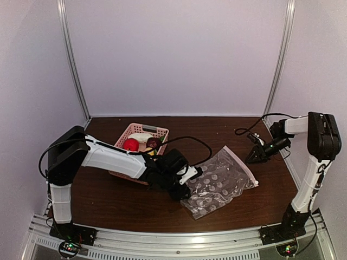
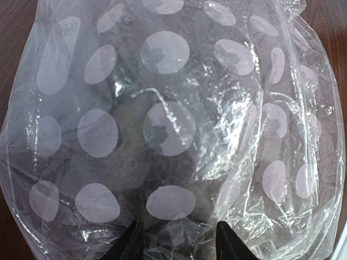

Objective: Place the food in the zip-top bag and seal the zipper
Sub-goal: Pick up the zipper food storage bag from the center of the board.

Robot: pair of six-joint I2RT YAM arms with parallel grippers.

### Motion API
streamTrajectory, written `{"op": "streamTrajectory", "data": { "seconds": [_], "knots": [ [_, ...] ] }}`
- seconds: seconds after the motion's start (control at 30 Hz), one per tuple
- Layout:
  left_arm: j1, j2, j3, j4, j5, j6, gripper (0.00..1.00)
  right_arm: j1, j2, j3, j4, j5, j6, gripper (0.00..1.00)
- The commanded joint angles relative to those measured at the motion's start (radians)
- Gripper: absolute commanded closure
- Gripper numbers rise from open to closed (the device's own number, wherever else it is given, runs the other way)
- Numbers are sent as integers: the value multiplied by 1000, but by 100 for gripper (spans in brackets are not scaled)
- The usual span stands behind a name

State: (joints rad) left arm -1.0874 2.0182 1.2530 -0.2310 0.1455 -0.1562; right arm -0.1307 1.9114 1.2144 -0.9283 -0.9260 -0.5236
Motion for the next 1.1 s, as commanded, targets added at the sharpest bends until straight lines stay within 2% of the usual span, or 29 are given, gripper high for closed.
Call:
{"op": "streamTrajectory", "data": {
  "seconds": [0.0, 0.13, 0.33, 0.5, 0.53, 0.6, 0.77, 0.83, 1.0, 1.07],
  "knots": [
    [3, 21, -6, 39, -5, -7, 55, 1, 15, -3, 81, 43, 68, 57],
    [5, 21, -9, 41, -7, -9, 55, 18, 41, -5, 71, 51, 56, 57],
    [4, 22, -10, 47, -5, -11, 55, 51, 48, 0, -34, -7, -60, 53],
    [4, 26, -8, 50, -7, -9, 55, 63, 64, 11, -97, -46, -115, 54],
    [5, 27, -8, 50, -6, -9, 55, 66, 70, 13, -104, -49, -121, 57],
    [4, 28, -8, 50, -8, -9, 55, 69, 78, 14, -107, -53, -123, 68],
    [4, 26, -14, 60, -21, -8, 54, 69, 75, 22, -111, -61, -119, 100],
    [5, 21, -22, 82, -36, -7, 53, 69, 62, 26, -105, -58, -104, 100],
    [4, -45, -21, 124, -94, 5, 43, 69, -59, 77, -64, 49, 6, 100],
    [4, -100, -19, 143, -128, 9, 30, 69, -138, 166, -67, 116, 55, 100]
  ]
}}
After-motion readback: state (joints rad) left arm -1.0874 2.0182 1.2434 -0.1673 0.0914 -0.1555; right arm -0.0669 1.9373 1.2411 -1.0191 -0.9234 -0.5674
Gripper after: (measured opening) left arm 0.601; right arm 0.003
